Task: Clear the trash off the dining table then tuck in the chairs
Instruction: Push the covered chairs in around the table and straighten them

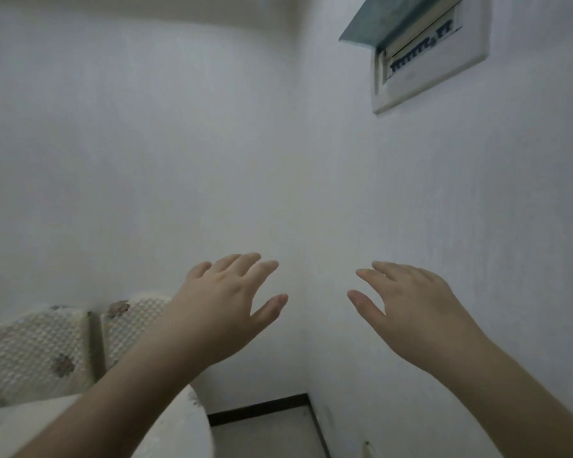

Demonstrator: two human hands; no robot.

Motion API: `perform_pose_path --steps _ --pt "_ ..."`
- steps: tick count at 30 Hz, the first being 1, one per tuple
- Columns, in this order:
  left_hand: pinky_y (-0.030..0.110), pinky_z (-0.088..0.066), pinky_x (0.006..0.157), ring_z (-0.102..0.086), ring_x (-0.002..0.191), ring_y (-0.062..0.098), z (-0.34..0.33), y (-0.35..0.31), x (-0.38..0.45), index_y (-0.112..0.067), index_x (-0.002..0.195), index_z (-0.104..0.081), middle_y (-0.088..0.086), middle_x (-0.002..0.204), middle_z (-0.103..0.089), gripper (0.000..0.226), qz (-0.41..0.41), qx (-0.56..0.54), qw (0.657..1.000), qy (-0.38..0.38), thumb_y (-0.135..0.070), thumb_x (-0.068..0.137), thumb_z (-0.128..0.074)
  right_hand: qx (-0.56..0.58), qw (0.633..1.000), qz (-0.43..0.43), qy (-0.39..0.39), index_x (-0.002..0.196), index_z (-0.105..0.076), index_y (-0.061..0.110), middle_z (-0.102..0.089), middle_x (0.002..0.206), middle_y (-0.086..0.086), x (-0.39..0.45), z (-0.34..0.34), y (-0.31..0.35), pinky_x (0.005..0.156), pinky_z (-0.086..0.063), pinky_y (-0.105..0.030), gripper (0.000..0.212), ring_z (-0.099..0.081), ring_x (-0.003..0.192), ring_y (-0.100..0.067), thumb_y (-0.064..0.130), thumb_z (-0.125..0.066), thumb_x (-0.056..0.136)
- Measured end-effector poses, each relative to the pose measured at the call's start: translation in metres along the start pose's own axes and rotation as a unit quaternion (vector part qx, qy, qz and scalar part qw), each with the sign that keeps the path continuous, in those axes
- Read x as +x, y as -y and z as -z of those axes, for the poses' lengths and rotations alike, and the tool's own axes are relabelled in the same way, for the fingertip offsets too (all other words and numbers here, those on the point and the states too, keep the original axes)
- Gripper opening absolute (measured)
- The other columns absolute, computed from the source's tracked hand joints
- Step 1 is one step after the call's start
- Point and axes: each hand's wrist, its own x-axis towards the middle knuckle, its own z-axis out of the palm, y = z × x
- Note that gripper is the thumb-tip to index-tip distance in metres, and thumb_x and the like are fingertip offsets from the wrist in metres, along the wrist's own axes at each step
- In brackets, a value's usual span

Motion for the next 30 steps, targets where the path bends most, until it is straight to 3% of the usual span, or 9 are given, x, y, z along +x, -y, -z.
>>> perform_pose_path --steps 9,13,16,30 --pt "0.036 -0.02 0.115 -0.022 0.143 0.008 -0.065 0.004 0.112 -0.041 0.148 -0.021 -0.016 0.155 -0.025 0.079 0.042 0.023 0.999 -0.02 -0.071 0.078 0.001 0.048 0.997 0.034 -0.044 0.141 -0.041 0.037 -0.041 0.147 0.012 0.108 -0.059 -0.044 0.111 -0.022 -0.031 0.071 -0.034 0.136 -0.008 0.059 -0.003 0.085" --pt "0.034 -0.019 0.115 -0.02 0.142 0.005 -0.081 0.007 0.154 -0.042 0.147 -0.02 -0.019 0.155 -0.024 0.071 0.062 0.03 0.997 -0.023 -0.069 0.082 -0.004 0.085 0.993 0.063 -0.046 0.143 -0.037 0.036 -0.038 0.149 0.013 0.163 -0.078 -0.051 0.111 -0.019 -0.029 0.053 -0.031 0.138 -0.007 0.055 -0.017 0.098" --pt "0.033 -0.019 0.114 -0.021 0.142 0.004 -0.092 0.019 0.179 -0.043 0.146 -0.022 -0.019 0.154 -0.026 0.074 0.08 0.044 0.996 -0.026 -0.07 0.081 -0.002 0.095 0.991 0.082 -0.051 0.142 -0.038 0.036 -0.039 0.148 0.013 0.202 -0.092 -0.053 0.111 -0.02 -0.03 0.051 -0.032 0.137 -0.008 0.054 -0.021 0.097" --pt "0.04 -0.015 0.118 -0.006 0.148 0.013 -0.197 0.156 0.233 -0.043 0.149 -0.008 -0.013 0.161 -0.006 0.078 0.172 0.089 0.981 -0.005 -0.072 0.077 0.004 0.068 0.986 0.153 -0.001 0.147 -0.029 0.034 -0.032 0.153 0.009 0.353 -0.209 0.012 0.11 -0.024 -0.033 0.057 -0.029 0.139 -0.012 0.058 -0.017 0.096"
